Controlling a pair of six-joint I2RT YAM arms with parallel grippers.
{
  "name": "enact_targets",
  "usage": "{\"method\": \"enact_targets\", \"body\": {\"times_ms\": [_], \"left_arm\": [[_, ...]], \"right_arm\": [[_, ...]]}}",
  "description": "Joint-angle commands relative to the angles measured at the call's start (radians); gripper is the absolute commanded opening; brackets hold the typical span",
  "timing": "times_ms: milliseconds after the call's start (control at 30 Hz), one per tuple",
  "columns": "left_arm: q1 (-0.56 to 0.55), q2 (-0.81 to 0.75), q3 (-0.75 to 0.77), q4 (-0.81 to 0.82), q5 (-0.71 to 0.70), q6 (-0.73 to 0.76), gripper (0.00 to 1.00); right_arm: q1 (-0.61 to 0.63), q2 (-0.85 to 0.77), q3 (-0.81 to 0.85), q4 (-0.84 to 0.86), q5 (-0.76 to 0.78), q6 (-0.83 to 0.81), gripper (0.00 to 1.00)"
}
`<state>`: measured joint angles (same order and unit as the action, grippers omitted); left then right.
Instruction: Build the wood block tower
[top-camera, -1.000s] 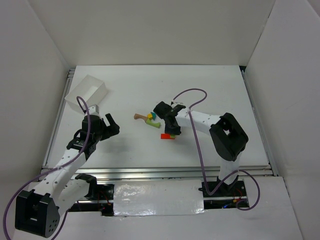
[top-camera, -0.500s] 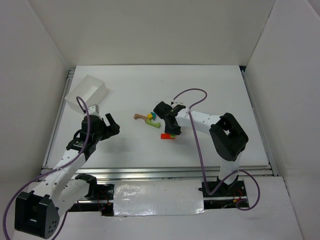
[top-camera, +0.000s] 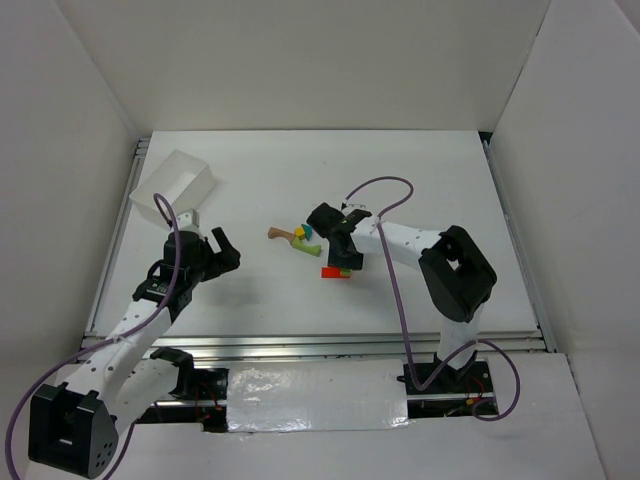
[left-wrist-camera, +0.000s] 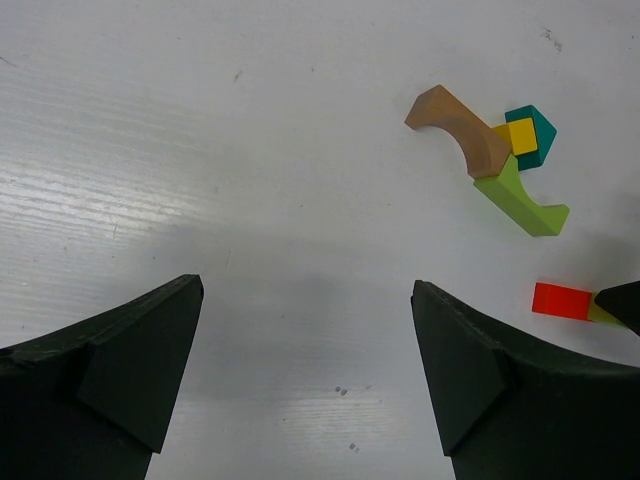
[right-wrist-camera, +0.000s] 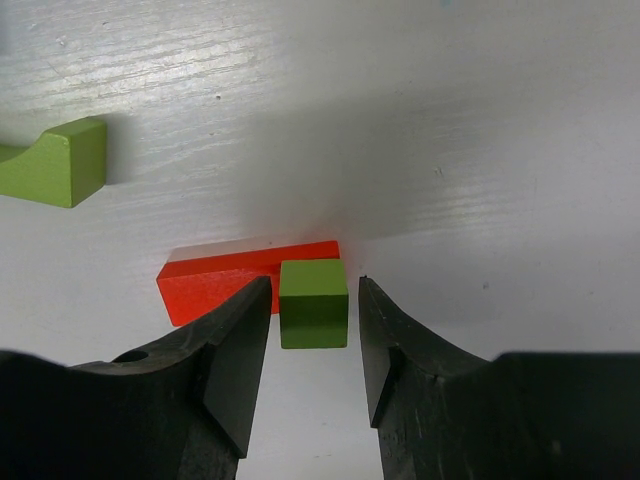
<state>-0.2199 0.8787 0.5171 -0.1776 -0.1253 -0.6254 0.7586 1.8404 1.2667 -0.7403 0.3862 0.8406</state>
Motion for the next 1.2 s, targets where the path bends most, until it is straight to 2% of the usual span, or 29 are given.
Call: {"method": "enact_targets", "body": {"times_ms": [0,1167], "left_arm": [[-0.004,-0.02,-0.005,0.044,0.01,0.026,0.99],[-0.019,-0.046,-0.008,0.047,-0.002,0.029,0.99]], "right_arm": [[0.002,-0.05,-0.001,0.021,0.034,-0.002,0.48],[0.033,-0.09,-0.043,-0.002,0.051,-0.011,0.49]]}}
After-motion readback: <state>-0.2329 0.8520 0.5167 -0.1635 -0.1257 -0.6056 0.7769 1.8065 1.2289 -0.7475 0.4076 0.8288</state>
